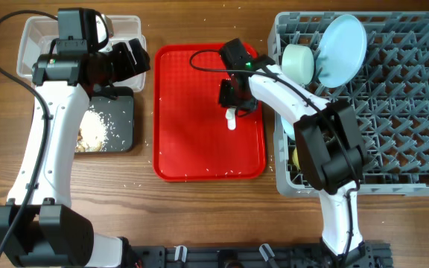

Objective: Sort waste into correct bins and load items into the dishwasher rack
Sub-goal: 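Grasp the white spoon on the red tray with the right gripper, then insert the white spoon into the rack with the right gripper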

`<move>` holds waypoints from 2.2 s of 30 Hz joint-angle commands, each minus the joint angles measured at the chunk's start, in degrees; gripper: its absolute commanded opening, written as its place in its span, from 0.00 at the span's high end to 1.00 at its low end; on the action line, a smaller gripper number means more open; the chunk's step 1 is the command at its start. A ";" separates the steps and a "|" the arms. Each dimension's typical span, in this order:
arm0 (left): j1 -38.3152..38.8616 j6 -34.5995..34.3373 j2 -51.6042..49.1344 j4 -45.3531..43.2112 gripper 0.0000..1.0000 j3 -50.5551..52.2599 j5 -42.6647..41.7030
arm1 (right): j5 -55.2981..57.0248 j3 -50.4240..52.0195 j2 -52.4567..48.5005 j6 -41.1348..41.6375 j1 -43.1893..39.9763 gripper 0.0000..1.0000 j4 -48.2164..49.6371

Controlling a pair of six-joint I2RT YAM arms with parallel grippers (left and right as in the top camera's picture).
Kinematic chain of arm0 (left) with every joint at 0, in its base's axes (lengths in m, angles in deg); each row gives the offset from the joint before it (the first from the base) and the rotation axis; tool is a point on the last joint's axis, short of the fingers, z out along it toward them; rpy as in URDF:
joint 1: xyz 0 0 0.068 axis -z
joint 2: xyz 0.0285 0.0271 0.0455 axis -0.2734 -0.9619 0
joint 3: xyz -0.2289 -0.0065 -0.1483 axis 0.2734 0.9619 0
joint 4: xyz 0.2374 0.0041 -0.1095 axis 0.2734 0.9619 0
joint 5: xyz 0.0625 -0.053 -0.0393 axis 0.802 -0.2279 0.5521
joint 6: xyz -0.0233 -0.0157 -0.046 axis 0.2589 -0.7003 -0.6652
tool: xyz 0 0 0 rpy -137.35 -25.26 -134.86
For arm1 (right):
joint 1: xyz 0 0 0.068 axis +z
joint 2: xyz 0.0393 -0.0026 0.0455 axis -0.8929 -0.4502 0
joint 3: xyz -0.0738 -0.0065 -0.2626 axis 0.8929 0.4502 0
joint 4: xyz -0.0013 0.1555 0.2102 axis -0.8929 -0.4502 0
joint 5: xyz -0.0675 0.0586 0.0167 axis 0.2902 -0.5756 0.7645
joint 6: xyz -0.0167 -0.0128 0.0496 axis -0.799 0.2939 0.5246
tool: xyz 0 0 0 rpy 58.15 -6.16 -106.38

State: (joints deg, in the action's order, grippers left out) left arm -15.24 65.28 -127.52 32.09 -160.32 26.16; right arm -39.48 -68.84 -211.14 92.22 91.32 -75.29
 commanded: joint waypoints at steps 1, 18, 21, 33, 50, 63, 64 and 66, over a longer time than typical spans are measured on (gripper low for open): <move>-0.26 0.31 0.61 -0.13 0.00 -0.74 0.33 | 1.03 0.52 -4.72 -0.92 1.07 0.88 -0.28; -0.26 0.31 0.61 -0.13 0.00 -0.74 0.33 | 2.01 -2.91 9.94 -13.46 0.87 0.96 -4.63; -0.26 0.31 0.61 -0.13 0.00 -0.74 0.33 | 3.56 -2.91 13.90 -16.50 0.83 0.96 -6.19; -0.26 0.31 0.61 -0.13 0.00 -0.74 0.33 | 13.70 -2.25 34.99 -20.59 -8.61 0.96 -31.30; -0.26 0.31 0.61 -0.13 0.00 -0.74 0.33 | 20.63 21.14 36.68 -20.61 -21.20 0.69 -29.46; -0.26 0.31 0.61 -0.13 0.00 -0.74 0.33 | -5.73 -1.14 36.74 -26.99 -18.40 0.58 -21.57; -0.26 0.31 0.61 -0.13 0.00 -0.74 0.33 | -8.55 -1.92 36.74 -27.30 -16.48 0.58 -17.92; -0.26 0.31 0.61 -0.13 0.00 -0.74 0.33 | -7.87 -1.92 35.56 -26.18 -10.62 0.54 -10.78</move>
State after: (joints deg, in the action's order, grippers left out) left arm -15.24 65.28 -127.52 32.11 -160.32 26.18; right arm -38.91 -69.52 -174.77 66.78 73.86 -91.18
